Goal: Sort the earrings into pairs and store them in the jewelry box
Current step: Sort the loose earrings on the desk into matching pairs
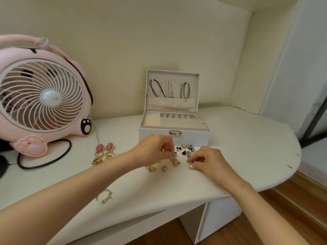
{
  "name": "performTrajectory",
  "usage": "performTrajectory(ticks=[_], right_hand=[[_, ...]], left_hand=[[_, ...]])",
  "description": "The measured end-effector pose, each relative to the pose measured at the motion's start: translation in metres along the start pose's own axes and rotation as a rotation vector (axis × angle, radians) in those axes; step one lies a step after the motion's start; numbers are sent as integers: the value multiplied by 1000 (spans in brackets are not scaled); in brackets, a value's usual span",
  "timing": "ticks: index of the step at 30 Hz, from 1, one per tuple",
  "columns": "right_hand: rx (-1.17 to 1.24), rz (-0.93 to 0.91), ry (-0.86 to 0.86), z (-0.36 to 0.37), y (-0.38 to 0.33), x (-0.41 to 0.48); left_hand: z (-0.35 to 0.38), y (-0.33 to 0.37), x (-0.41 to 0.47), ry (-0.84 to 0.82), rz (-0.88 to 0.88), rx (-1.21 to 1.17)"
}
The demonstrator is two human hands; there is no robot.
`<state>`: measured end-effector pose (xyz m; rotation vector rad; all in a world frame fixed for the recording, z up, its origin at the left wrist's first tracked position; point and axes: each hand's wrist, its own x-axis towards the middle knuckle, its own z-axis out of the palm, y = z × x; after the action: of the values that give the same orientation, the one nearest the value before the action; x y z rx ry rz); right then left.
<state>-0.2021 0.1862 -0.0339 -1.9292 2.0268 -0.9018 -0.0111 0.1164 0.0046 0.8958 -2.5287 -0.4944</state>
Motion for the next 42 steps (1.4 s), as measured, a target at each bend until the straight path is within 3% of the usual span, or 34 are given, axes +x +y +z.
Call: performTrajectory(ticks=[6,13,18,27,42], right_hand=[[88,6,81,-2,-13,4],[101,-38,7,7,-28,2],[172,-25,-6,3,-37,-6],[264,-121,-203,17,-71,-18],[355,-169,-351,36,-88,-27]], left_hand=[[-19,-16,-21,17,-49,34],[-17,-13,-35,1,-23,12],[-20,-14,-36,-36,-67,129],[-31,-17,-55,-305,-126,172],[-47,-9,-69,-511,-211,224]])
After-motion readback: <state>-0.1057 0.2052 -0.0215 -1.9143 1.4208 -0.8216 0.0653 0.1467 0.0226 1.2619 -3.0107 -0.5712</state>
